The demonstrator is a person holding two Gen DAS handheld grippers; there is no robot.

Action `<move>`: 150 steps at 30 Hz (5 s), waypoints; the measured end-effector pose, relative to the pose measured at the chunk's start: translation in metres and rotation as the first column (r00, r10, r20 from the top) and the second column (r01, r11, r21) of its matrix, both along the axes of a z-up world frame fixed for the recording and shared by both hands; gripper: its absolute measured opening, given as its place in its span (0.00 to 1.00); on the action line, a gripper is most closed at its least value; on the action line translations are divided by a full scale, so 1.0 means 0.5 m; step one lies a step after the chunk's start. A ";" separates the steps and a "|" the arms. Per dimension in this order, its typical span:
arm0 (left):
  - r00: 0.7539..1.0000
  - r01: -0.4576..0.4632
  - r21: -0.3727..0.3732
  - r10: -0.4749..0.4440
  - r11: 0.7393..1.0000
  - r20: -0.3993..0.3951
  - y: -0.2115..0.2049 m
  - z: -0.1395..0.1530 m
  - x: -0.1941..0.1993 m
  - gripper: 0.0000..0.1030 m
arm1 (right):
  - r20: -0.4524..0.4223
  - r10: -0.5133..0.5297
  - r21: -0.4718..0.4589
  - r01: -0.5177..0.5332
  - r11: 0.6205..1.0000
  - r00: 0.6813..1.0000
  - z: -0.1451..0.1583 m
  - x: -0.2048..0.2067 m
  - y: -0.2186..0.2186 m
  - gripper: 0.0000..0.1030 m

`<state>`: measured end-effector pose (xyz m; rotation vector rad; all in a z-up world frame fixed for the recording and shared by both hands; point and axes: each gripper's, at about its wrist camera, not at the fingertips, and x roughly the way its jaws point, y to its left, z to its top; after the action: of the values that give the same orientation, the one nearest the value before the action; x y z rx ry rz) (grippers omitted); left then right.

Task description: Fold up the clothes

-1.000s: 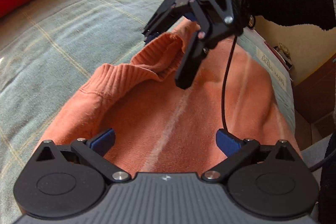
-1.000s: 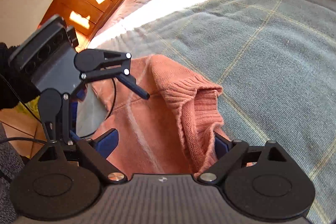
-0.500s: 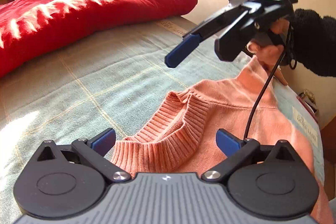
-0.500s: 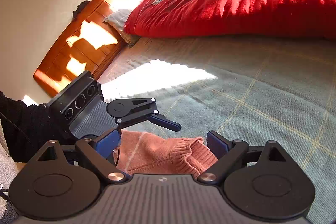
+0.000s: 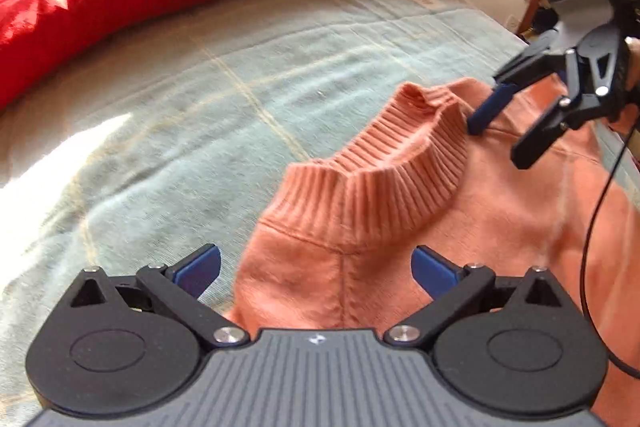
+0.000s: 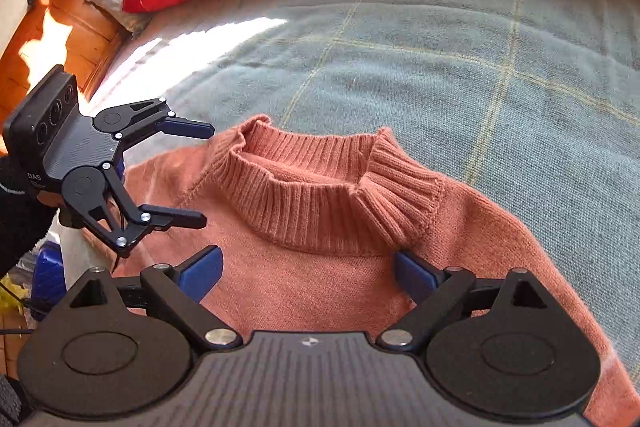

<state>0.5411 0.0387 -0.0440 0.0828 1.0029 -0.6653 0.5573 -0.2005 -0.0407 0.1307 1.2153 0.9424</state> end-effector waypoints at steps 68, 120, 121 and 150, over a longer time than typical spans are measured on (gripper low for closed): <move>0.962 -0.257 0.126 0.241 0.958 0.131 -0.317 0.107 -0.279 0.98 | 0.261 -0.899 -0.167 0.933 0.318 0.353 -0.070 -0.278 -0.804 1.00; 0.983 -0.178 0.189 0.165 0.966 0.082 -0.448 0.078 -0.282 0.98 | -0.301 -0.953 0.223 0.974 -0.036 0.034 -0.248 -0.364 -0.981 0.06; 0.982 -0.181 0.188 0.169 0.965 0.082 -0.444 0.079 -0.283 0.98 | -0.285 -0.958 0.218 0.976 -0.030 0.034 -0.241 -0.368 -0.979 0.06; 0.972 -0.223 0.191 0.204 0.956 0.113 -0.326 0.101 -0.331 0.98 | -0.140 -0.934 0.144 0.940 0.310 0.330 -0.074 -0.463 -0.737 0.49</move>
<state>0.3756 -0.1245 0.0064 0.1798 0.9718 -0.3565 0.3258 -0.5689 -0.0775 0.9468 0.8086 -0.0348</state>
